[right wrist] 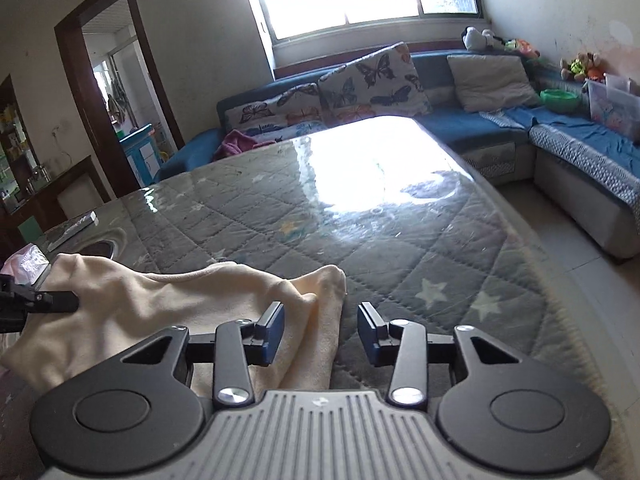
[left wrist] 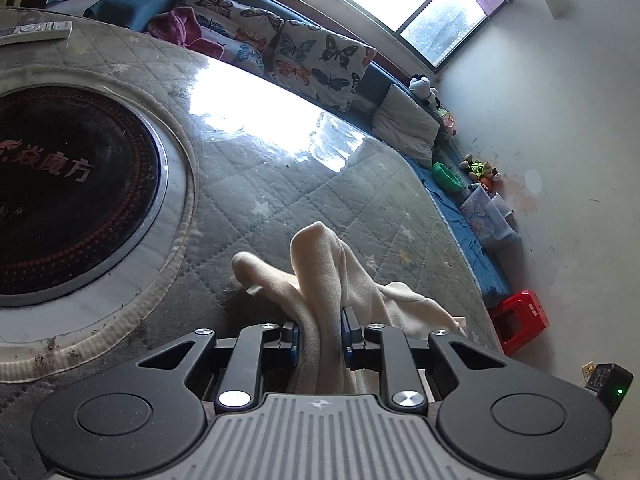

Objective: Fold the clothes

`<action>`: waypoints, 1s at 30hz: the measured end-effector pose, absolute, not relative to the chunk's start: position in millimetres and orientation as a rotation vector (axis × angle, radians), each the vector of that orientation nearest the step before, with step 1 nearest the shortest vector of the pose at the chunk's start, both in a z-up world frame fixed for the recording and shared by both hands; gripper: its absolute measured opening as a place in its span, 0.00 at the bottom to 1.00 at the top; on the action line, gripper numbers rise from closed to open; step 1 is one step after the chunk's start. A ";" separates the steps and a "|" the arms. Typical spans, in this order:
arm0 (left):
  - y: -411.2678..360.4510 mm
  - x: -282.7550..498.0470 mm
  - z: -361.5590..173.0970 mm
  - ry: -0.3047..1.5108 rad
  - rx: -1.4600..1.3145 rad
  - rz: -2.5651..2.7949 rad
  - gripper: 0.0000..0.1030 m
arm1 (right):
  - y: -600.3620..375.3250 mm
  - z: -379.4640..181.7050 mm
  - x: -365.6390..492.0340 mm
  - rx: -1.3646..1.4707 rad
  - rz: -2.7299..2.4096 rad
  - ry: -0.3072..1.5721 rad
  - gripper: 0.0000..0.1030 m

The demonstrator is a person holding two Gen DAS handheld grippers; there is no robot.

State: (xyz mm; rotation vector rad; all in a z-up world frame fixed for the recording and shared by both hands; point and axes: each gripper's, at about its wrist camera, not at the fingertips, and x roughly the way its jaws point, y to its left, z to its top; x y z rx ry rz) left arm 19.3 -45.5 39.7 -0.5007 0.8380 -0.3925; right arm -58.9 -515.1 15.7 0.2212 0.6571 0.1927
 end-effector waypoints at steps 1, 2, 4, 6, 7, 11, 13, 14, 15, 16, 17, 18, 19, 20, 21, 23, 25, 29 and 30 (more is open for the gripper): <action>-45.8 19.1 40.1 0.838 -0.498 -0.393 0.21 | -514.7 12.5 -56.5 0.228 0.193 0.656 0.39; -46.1 18.8 40.4 0.837 -0.496 -0.394 0.21 | -513.7 10.5 -55.4 0.235 0.194 0.653 0.40; -46.7 18.4 41.0 0.837 -0.491 -0.396 0.21 | -509.2 9.4 -54.2 0.238 0.214 0.654 0.37; -47.3 17.9 41.7 0.836 -0.486 -0.397 0.21 | -504.0 8.3 -52.8 0.239 0.238 0.657 0.21; -47.6 17.7 42.0 0.835 -0.484 -0.398 0.21 | -501.3 8.4 -53.3 0.230 0.236 0.652 0.12; -48.9 16.8 43.3 0.834 -0.474 -0.401 0.20 | -498.7 19.7 -64.5 0.203 0.201 0.600 0.10; -53.1 15.7 46.5 0.828 -0.466 -0.412 0.20 | -498.9 27.0 -71.2 0.190 0.192 0.572 0.10; -57.1 14.9 49.5 0.822 -0.459 -0.423 0.20 | -499.4 33.1 -76.7 0.179 0.186 0.552 0.10; -61.1 14.0 52.5 0.817 -0.453 -0.434 0.20 | -500.5 40.2 -82.7 0.167 0.176 0.529 0.10; -65.1 13.1 55.6 0.811 -0.446 -0.445 0.20 | -501.4 44.2 -86.0 0.159 0.171 0.516 0.10; -69.2 12.3 58.6 0.805 -0.440 -0.456 0.20 | -503.1 48.9 -89.5 0.150 0.163 0.503 0.10; -73.2 11.4 61.6 0.799 -0.433 -0.466 0.20 | -505.9 55.9 -94.4 0.137 0.150 0.484 0.10; -79.1 11.8 63.7 0.797 -0.431 -0.478 0.20 | -508.9 62.1 -98.0 0.127 0.139 0.470 0.10; -85.1 12.3 65.7 0.794 -0.429 -0.490 0.20 | -512.4 66.9 -100.5 0.120 0.127 0.460 0.10; -91.1 12.8 67.7 0.791 -0.426 -0.502 0.20 | -516.9 70.9 -102.6 0.112 0.112 0.451 0.10; -106.7 15.5 72.5 0.785 -0.414 -0.529 0.20 | -528.0 78.1 -105.2 0.101 0.082 0.439 0.10; -123.6 19.6 77.0 0.782 -0.401 -0.553 0.20 | -536.9 82.6 -106.1 0.092 0.058 0.431 0.10; -157.0 30.0 82.2 0.785 -0.376 -0.597 0.20 | -560.7 88.8 -102.4 0.077 0.001 0.430 0.10; -164.6 33.6 82.5 0.789 -0.376 -0.604 0.20 | -565.3 89.4 -100.0 0.074 -0.011 0.433 0.10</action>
